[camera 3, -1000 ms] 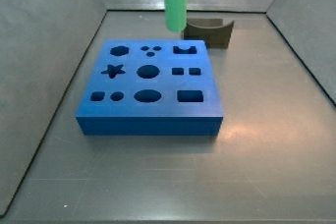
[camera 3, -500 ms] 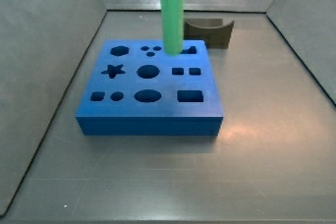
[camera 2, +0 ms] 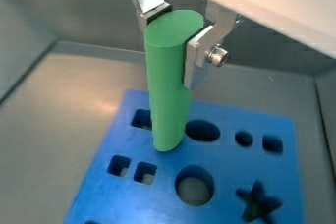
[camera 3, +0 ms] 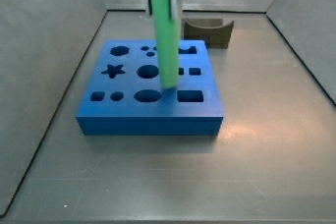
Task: Insert the oval object.
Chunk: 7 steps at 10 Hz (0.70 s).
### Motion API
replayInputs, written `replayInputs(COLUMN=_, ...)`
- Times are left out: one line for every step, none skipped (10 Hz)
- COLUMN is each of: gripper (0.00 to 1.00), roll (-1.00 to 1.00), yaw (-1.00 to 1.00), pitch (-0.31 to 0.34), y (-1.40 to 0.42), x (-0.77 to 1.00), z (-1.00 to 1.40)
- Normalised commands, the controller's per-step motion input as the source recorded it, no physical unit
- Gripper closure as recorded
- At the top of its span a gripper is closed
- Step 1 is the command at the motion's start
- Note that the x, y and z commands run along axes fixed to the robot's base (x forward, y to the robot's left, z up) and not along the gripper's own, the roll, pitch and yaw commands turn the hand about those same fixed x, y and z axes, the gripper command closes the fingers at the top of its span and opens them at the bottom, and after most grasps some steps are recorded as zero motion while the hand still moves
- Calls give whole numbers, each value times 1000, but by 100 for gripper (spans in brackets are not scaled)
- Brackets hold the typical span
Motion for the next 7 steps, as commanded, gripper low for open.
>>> replayInputs(gripper=100, roll=0, yaw=-1000, pitch=90, y=0, x=0, z=-111)
replayInputs(gripper=100, roll=14, yaw=-1000, pitch=87, y=0, x=-29, z=0)
replayInputs(gripper=100, roll=29, yaw=-997, pitch=86, y=0, x=-43, z=0)
replayInputs(gripper=100, roll=66, yaw=-986, pitch=86, y=0, x=-57, z=0)
replayInputs(gripper=100, roll=67, yaw=-989, pitch=86, y=0, x=-63, z=0)
replayInputs(gripper=100, roll=69, yaw=-991, pitch=87, y=0, x=-63, z=0)
replayInputs(gripper=100, roll=87, yaw=-977, pitch=101, y=0, x=-80, z=0)
